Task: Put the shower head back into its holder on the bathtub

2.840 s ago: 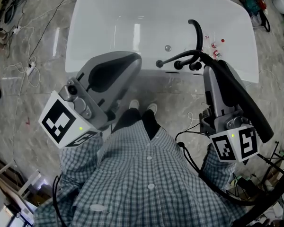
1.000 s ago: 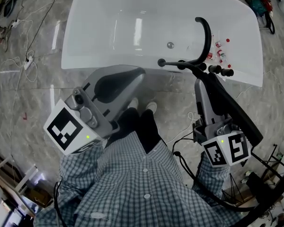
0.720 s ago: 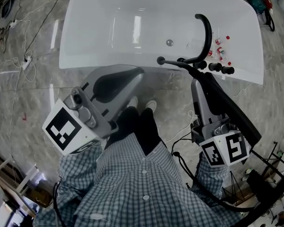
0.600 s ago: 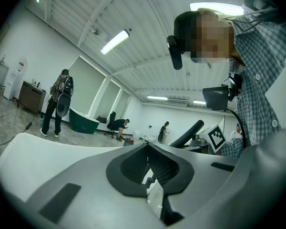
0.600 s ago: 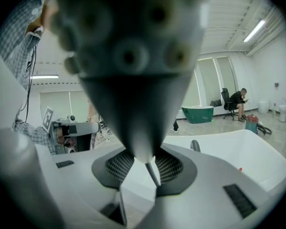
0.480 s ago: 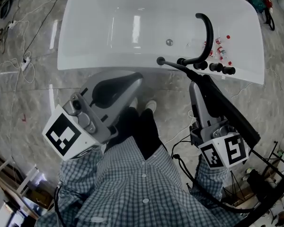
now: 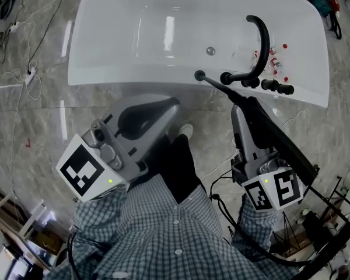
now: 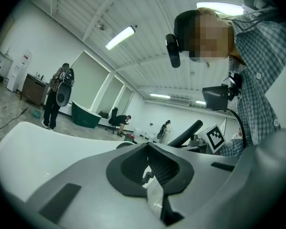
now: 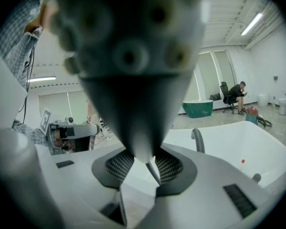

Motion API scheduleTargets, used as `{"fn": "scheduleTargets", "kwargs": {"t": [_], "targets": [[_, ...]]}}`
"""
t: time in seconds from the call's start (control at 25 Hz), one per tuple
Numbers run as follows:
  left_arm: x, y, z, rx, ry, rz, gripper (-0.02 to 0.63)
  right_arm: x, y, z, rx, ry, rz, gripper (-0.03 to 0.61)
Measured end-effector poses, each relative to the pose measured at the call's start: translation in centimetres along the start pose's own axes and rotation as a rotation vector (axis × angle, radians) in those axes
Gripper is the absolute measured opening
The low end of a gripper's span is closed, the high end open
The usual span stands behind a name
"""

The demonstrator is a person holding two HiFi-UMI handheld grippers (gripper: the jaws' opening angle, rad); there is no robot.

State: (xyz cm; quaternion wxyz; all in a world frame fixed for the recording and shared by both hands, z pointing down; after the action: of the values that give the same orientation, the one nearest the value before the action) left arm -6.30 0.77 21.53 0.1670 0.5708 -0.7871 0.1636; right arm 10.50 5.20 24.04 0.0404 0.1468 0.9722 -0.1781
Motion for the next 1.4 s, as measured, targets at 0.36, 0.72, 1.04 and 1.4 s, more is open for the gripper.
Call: {"fn": "scheduleTargets", "kwargs": {"t": [0.36, 0.72, 1.04, 1.4], "targets": [[1.7, -0.4, -2.3, 0.001, 0.040, 0.019, 0.008, -0.7, -1.7, -1.4, 0.018, 0.005, 0.000, 0.135], [3.7, -1.7, -5.8, 0.027, 0.078, 0.021, 0.008, -0.9, -3.1, -3.9, 0.049, -0.037, 0.026, 0.135], [5.7, -4.9, -9.2, 0.036, 0.093, 0.019, 0.008, -3.4, -5.2, -7.2, 0.066, -0.055, 0.036, 0.135], [6.0, -4.7, -11.4, 0.070, 0.132, 0.005, 0.008, -3.2, -7.2, -7.8, 0.066, -0.041, 0.030, 0.135]]}}
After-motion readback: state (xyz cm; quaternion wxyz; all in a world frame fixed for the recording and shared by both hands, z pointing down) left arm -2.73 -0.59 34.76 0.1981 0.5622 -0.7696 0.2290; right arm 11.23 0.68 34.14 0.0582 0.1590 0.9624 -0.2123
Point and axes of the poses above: the fingertips, and each gripper's own axes: y backward along the fingers, x to its left, z out of its top, the point moved 4 cm from there along y, backward along the fingers, and after that the axes turned 7 degrees about y, right-handed, at the moved point
